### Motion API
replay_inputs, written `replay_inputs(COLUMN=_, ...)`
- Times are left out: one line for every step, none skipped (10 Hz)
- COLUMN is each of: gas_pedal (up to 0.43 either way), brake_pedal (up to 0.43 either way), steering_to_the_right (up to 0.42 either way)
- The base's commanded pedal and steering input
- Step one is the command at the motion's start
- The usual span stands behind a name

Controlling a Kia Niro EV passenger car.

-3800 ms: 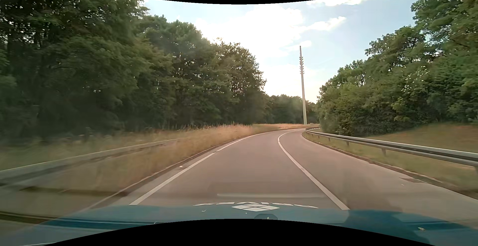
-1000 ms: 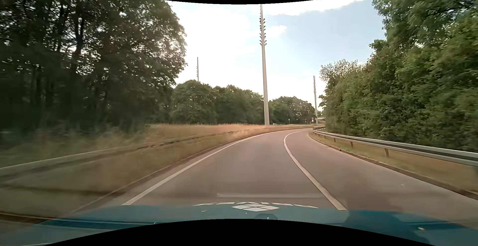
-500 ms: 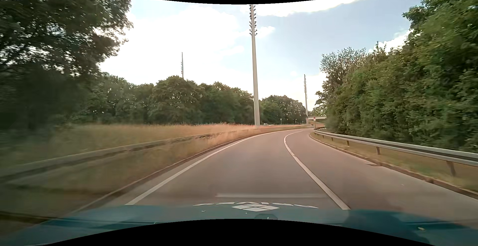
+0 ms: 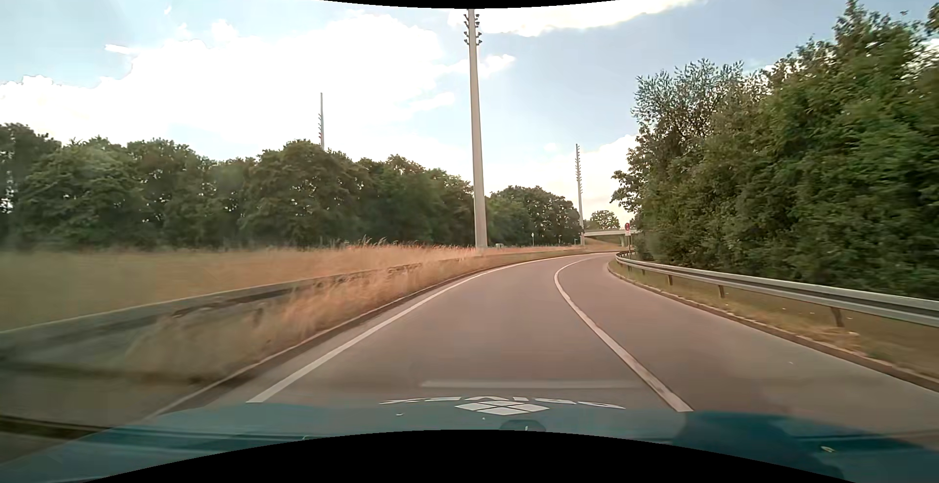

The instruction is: Follow the waypoints while adhering to traffic rules and regulations

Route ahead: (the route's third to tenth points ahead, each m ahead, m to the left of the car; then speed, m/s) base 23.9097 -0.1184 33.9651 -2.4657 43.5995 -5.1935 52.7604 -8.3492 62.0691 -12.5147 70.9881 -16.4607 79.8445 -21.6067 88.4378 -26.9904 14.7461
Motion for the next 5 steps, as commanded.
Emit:
replay_inputs(gas_pedal=0.177, brake_pedal=0.0, steering_to_the_right=0.033)
replay_inputs(gas_pedal=0.189, brake_pedal=0.0, steering_to_the_right=0.033)
replay_inputs(gas_pedal=0.189, brake_pedal=0.0, steering_to_the_right=0.033)
replay_inputs(gas_pedal=0.189, brake_pedal=0.0, steering_to_the_right=0.034)
replay_inputs(gas_pedal=0.189, brake_pedal=0.0, steering_to_the_right=0.034)
